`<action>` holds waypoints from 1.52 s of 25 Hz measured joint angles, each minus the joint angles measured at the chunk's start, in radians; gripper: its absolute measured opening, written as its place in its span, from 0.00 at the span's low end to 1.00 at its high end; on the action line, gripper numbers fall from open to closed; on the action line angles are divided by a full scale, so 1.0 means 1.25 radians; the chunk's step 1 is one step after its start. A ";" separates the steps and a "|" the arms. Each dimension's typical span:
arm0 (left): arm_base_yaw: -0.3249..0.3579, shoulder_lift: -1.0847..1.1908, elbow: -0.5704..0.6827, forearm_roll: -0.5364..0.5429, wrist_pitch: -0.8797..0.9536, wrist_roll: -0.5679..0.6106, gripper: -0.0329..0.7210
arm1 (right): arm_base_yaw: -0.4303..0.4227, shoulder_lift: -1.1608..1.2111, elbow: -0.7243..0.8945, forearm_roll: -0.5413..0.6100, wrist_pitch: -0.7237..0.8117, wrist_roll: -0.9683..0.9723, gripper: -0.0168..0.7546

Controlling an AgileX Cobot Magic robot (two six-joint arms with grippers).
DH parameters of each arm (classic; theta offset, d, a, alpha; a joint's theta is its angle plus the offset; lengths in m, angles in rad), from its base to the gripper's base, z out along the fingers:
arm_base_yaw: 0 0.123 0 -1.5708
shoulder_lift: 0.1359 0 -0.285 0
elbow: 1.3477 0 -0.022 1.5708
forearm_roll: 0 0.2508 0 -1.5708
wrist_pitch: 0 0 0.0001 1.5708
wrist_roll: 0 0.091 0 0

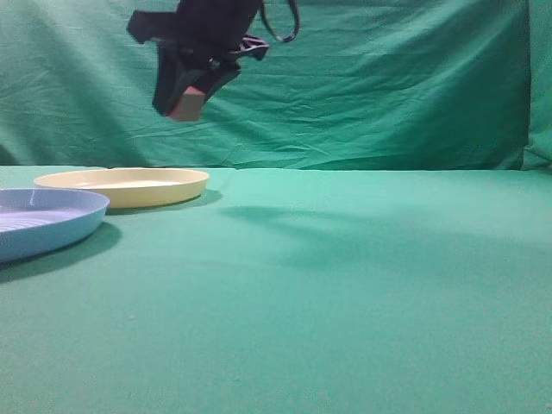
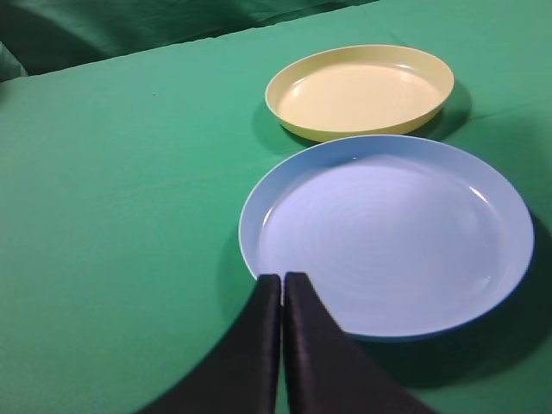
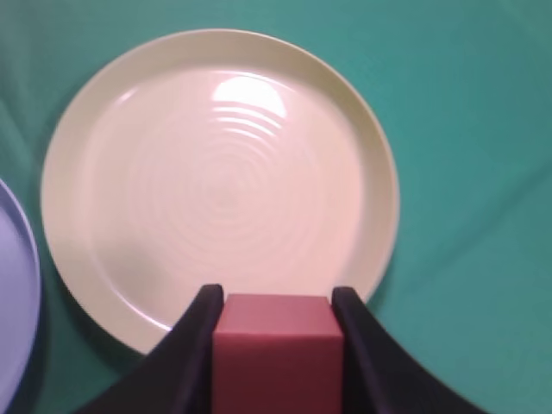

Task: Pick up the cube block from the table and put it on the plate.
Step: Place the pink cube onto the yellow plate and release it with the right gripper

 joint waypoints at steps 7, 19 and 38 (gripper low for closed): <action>0.000 0.000 0.000 0.000 0.000 0.000 0.04 | 0.042 0.094 -0.015 0.030 -0.151 -0.050 0.33; 0.000 0.000 0.000 0.000 0.000 0.000 0.04 | 0.047 0.156 -0.016 0.072 -0.248 -0.067 0.75; 0.000 0.000 0.000 0.000 0.000 0.000 0.04 | -0.034 -0.200 -0.018 -0.087 0.105 0.227 0.02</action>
